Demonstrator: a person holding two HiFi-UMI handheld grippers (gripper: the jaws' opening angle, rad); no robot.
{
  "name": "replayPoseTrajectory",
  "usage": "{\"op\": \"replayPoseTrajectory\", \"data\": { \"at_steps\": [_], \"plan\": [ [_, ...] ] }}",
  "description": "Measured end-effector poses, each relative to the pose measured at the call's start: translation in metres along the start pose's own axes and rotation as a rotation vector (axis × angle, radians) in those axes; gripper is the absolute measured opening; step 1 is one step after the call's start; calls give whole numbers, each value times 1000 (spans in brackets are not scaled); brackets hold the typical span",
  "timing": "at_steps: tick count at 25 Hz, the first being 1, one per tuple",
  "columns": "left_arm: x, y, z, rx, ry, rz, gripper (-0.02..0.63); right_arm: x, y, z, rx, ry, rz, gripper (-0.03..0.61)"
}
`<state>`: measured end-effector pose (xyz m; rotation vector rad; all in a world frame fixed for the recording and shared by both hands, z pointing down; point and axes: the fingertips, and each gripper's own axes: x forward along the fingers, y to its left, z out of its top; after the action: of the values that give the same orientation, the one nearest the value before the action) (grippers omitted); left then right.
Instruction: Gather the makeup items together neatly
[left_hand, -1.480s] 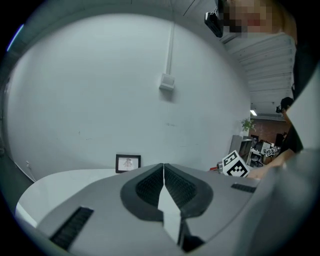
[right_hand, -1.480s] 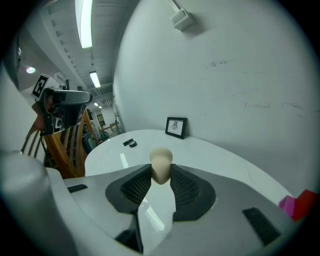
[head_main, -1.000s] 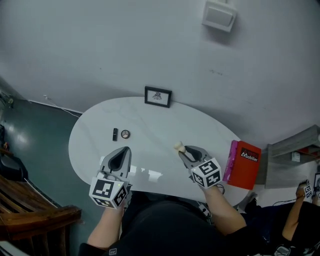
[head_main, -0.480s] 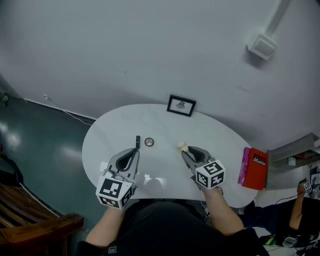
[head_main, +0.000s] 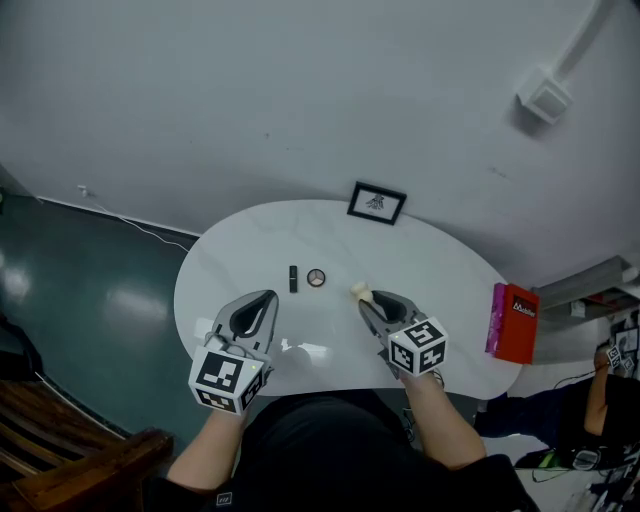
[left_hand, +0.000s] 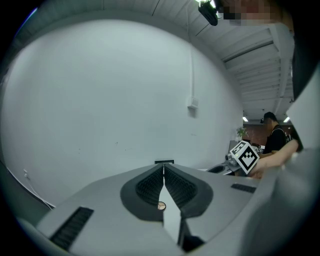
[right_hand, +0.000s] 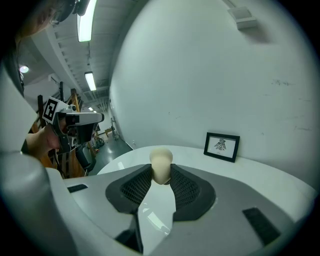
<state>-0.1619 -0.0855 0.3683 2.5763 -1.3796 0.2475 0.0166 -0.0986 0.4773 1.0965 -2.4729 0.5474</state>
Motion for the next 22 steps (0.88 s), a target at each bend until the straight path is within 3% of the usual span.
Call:
{"op": "replayPoseTrajectory", "data": {
  "at_steps": [14, 19, 22],
  "plan": [
    [35, 11, -30, -80, 71, 30, 17, 47, -29, -49, 44, 148, 51, 129],
    [55, 12, -45, -20, 99, 49, 17, 66, -48, -67, 35, 213, 58, 129],
    [62, 12, -58, -49, 113, 48, 17, 74, -54, -78, 33, 239, 61, 129]
  ]
}}
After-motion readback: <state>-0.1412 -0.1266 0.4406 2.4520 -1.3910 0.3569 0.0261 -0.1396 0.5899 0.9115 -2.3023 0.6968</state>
